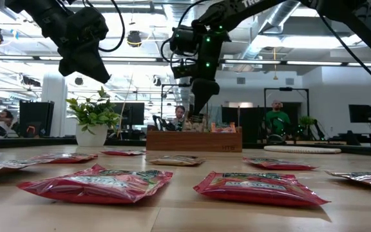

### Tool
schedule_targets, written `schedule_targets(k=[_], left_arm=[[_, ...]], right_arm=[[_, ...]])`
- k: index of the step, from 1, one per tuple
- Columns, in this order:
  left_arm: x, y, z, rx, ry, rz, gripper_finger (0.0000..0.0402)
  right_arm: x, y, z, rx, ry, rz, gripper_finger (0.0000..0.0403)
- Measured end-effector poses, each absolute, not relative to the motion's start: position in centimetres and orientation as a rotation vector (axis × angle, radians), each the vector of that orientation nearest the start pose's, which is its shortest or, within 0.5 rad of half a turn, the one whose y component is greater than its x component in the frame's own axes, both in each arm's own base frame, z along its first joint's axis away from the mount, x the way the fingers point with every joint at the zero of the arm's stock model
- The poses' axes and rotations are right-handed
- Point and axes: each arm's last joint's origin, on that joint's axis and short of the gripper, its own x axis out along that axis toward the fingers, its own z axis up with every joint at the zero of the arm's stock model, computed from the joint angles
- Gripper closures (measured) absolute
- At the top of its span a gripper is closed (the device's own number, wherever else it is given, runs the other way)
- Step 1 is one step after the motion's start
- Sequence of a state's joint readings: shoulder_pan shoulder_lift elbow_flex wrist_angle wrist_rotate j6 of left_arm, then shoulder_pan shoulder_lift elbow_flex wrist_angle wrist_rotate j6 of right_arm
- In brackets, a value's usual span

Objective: Pick & Place Tea
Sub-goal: Put the brown tea bag into the middle section of the wooden organizer, then put the right brown tea bag into the middle section of the wooden organizer

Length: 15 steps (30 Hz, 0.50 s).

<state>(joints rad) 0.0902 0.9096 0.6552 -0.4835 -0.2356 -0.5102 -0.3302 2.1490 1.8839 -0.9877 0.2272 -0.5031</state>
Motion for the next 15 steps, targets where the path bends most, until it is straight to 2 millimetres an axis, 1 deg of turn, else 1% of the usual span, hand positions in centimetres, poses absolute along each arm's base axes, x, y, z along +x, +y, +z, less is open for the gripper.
schedule_targets(k=[4,11,15], left_arm=[[17.97,2.3,24.37,-0.429,0.642,0.491,0.0342],[17.97,2.3,24.37,-0.429,0.642,0.491,0.0342],[17.97,2.3,24.37,-0.429,0.642,0.491,0.0342]], right_arm=[[42.18,-15.13,22.79,-0.362,1.337,-0.159,0.0393],[42.15,-15.15,22.78,-0.358,1.34,-0.166,0.0332],[42.15,-15.11,22.78,-0.36,1.342,-0.167,0.0306]])
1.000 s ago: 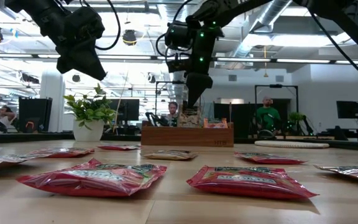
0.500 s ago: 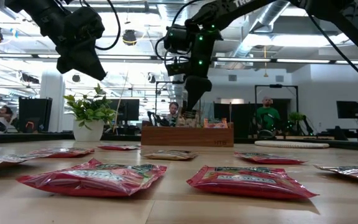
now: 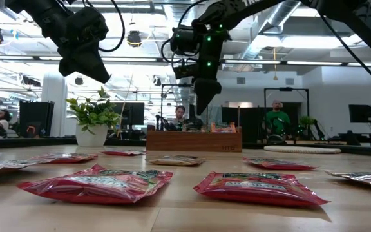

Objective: Pick & Place Tea
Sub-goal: Put the right brown tea bag into the middle section of the wooden organizer

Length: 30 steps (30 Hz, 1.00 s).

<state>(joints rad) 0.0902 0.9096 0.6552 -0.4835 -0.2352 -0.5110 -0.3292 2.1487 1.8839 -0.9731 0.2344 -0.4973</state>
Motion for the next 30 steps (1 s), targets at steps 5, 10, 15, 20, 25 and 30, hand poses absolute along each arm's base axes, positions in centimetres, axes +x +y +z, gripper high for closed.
schedule_targets(k=[5,10,15,20,25,30], left_arm=[[18.0,2.3,24.4,-0.43,0.642,0.491,0.0342],[18.0,2.3,24.4,-0.429,0.642,0.491,0.0342],[18.0,2.3,24.4,-0.429,0.642,0.491,0.0342],[18.0,2.3,24.4,-0.433,0.644,0.491,0.0342],[18.0,2.2,24.4,-0.444,0.648,0.472,0.0342],[18.0,2.1,24.3,-0.458,0.657,0.439,0.0342]], right_arm=[[41.7,-14.1,23.8,-0.316,1.394,-0.172,0.0295],[40.6,-11.5,26.0,-0.203,1.488,-0.084,0.0296],[39.0,-7.5,28.9,-0.1,1.454,0.063,0.0302],[36.9,-3.9,30.5,-0.054,1.42,0.154,0.0305],[33.9,0.0,30.0,0.061,1.423,0.287,0.0305],[30.9,4.4,27.2,0.104,1.42,0.352,0.0305]])
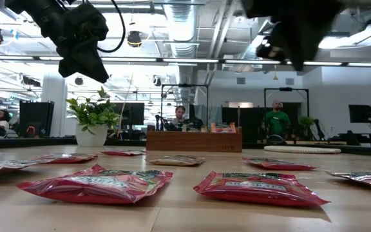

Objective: Pick & Place Tea
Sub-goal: Put the right brown tea bag into the middle section of the wooden organizer

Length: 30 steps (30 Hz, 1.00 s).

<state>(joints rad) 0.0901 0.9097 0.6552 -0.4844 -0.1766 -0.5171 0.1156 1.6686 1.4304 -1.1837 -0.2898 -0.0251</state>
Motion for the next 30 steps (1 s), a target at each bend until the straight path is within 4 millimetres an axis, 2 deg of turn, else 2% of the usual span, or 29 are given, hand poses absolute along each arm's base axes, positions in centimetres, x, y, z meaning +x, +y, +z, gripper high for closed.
schedule_targets(k=[6,11,17,22,30], left_arm=[[18.0,2.1,24.3,-0.459,0.657,0.438,0.0342],[18.0,2.1,24.3,-0.485,0.652,0.446,0.0342],[18.0,2.1,24.2,-0.518,0.656,0.46,0.0342],[18.0,2.1,24.0,-0.507,0.676,0.461,0.0342],[18.3,2.2,23.5,-0.495,0.714,0.468,0.0342]], right_arm=[[29.3,9.4,24.1,0.081,1.353,0.424,0.0305],[29.3,11.9,21.9,0.03,1.341,0.476,0.0305],[30.1,13.4,18.8,-0.005,1.422,0.474,0.0305],[30.8,14.1,16.4,0.039,1.477,0.423,0.0305],[31.4,14.0,15.8,0.069,1.459,0.309,0.0305]])
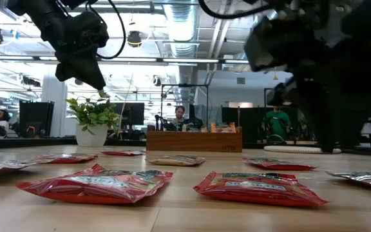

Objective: Pick & Place Tea
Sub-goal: Put the right brown tea bag into the middle section of the wooden organizer

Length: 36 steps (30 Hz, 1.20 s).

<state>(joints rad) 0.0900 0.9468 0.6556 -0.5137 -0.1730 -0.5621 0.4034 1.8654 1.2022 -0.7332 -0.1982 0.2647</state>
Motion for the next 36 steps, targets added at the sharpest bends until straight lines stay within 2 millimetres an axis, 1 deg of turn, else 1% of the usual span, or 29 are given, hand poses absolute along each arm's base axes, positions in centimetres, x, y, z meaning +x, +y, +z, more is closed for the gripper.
schedule_targets(k=[2,10,13,16,22,30,36], left_arm=[[18.3,2.1,23.5,-0.49,0.724,0.468,0.0342],[18.7,2.1,22.9,-0.454,0.765,0.444,0.0342],[19.0,2.2,22.7,-0.444,0.777,0.441,0.0342],[19.1,2.2,22.6,-0.442,0.786,0.443,0.0342],[19.2,2.2,22.4,-0.442,0.79,0.444,0.0342],[19.2,2.2,22.4,-0.442,0.792,0.444,0.0342],[19.2,2.2,22.4,-0.441,0.792,0.444,0.0342]], right_arm=[[31.6,14.1,15.8,0.088,1.45,0.299,0.0305],[31.0,15.1,15.7,0.12,1.471,0.281,0.0305],[30.8,15.6,15.7,0.111,1.471,0.278,0.0305],[30.6,15.8,15.7,0.092,1.46,0.233,0.0305],[30.7,15.8,15.6,0.087,1.451,0.21,0.0305],[29.4,15.4,13.8,0.135,1.511,0.186,0.0305],[29.6,15.2,13.8,0.137,1.504,0.175,0.0305]])
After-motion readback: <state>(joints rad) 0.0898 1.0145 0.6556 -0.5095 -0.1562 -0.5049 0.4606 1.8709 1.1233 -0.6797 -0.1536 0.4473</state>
